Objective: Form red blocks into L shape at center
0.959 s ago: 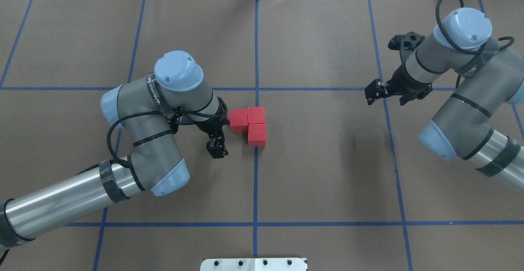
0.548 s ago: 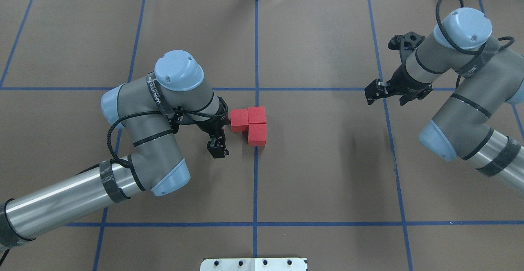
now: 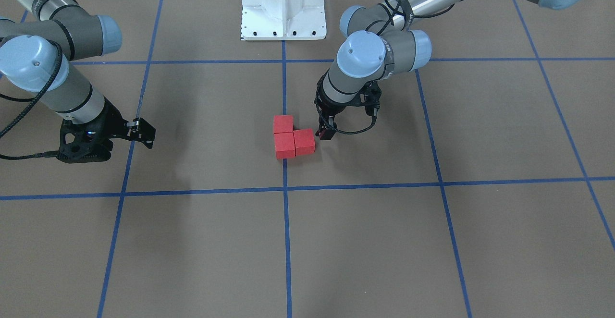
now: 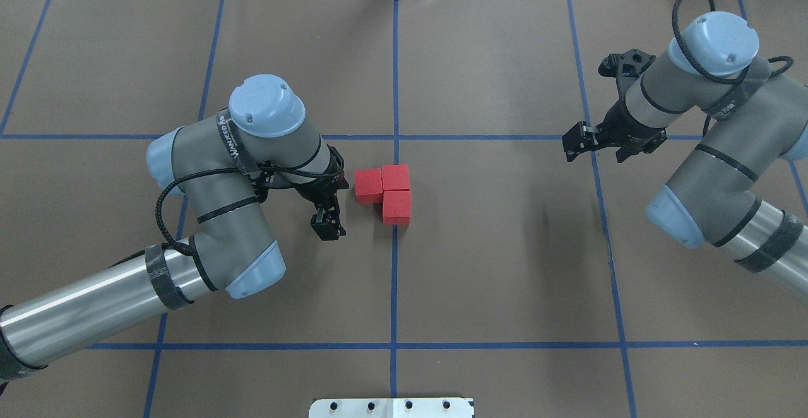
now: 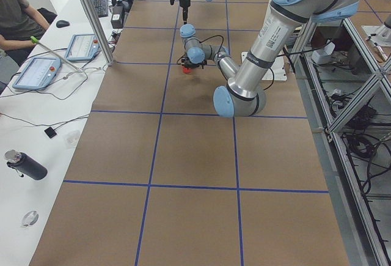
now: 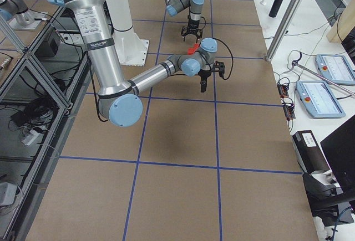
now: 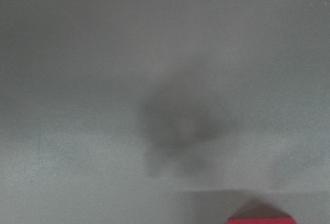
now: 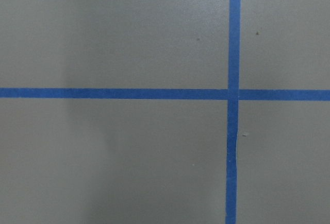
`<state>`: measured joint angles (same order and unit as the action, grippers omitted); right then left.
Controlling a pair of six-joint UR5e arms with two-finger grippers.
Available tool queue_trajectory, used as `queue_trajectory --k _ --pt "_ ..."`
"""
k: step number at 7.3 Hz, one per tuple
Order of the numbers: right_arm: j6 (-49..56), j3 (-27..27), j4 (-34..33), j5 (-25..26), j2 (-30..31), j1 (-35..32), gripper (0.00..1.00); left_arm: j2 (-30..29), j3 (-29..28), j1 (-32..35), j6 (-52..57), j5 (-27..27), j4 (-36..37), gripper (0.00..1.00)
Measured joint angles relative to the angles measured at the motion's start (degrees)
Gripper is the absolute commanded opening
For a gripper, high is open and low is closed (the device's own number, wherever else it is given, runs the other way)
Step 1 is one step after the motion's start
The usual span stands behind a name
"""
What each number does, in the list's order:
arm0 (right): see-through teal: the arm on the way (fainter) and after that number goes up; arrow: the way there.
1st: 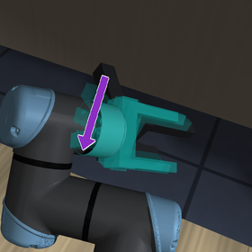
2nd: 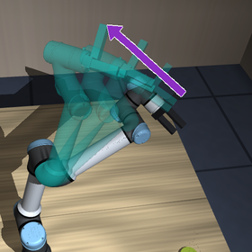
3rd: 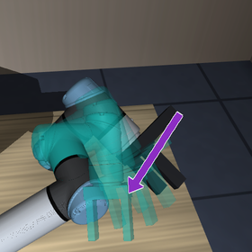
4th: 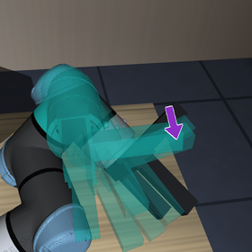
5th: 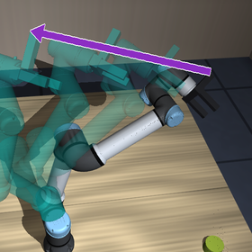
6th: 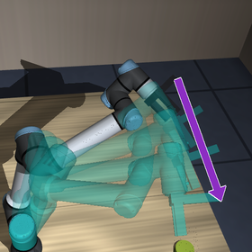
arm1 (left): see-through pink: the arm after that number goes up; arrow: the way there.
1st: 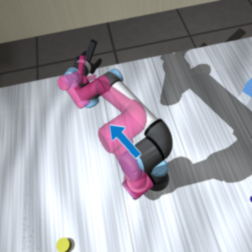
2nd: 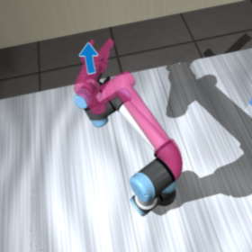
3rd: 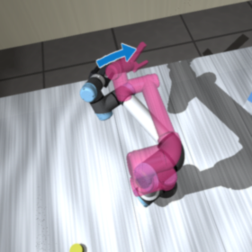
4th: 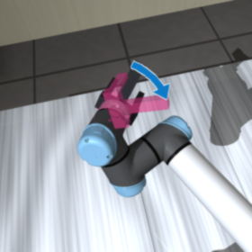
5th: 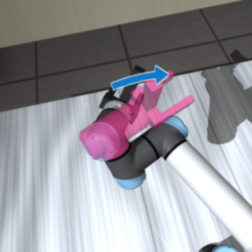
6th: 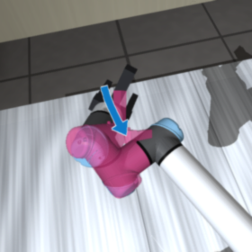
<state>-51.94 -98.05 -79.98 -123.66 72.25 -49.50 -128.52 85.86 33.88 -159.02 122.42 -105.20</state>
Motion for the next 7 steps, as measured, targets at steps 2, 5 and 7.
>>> queue_trajectory --k 2,5,7 --pt "-0.11 -0.62 0.00 -0.01 0.04 -0.43 1.00 3.48 2.86 2.09 4.35 0.33 0.01 1.00" --pt "0.53 -2.72 -0.03 -0.74 2.91 -6.36 1.00 15.70 12.04 7.68 25.17 1.41 -0.03 1.00" --pt "4.82 -2.76 -0.40 -2.00 5.61 -11.62 1.00 26.52 17.64 14.12 47.39 2.32 -0.37 1.00"
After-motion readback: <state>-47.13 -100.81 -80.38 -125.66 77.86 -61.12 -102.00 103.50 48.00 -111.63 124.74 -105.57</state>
